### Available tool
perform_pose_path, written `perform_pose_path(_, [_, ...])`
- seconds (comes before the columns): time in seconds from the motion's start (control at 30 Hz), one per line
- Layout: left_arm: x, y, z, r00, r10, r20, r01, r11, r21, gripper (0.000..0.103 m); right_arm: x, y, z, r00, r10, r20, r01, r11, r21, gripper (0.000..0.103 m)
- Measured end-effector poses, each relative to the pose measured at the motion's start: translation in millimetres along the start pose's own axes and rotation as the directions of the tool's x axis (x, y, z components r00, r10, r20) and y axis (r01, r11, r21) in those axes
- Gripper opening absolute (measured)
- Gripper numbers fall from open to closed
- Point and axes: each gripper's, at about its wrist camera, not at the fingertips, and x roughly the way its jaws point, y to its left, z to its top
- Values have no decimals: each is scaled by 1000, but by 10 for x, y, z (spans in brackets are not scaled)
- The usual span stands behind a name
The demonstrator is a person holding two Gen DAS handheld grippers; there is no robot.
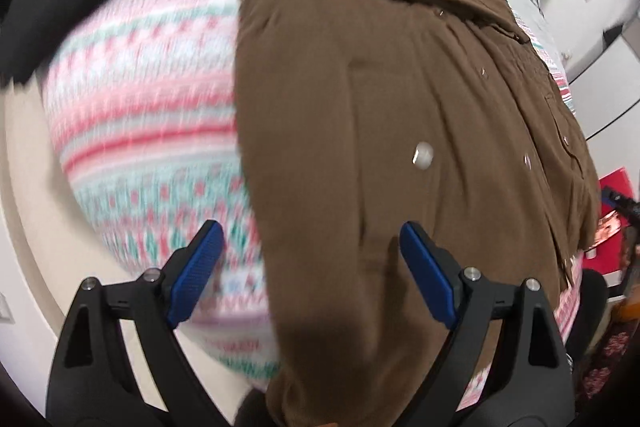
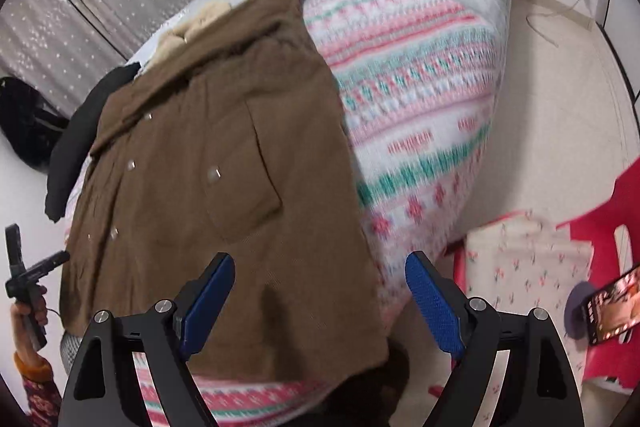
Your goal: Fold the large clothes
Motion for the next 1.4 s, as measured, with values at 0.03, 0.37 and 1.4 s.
perform_pose_path(0.03, [21, 64, -92, 1000, -23, -9, 23, 1000, -22, 90, 24, -27, -33, 1000, 8, -10, -8, 1000, 7, 88])
perform_pose_path(0.37, [-127, 144, -542, 975, -219, 37, 221, 973, -62, 77, 256, -184, -228, 984, 176, -15, -172, 975, 138, 79])
perform_pose_path(1.4, [-556, 349, -733, 937, -344, 69, 350, 930, -113, 67, -454, -324, -99, 978, 168, 120, -183, 975, 129, 66])
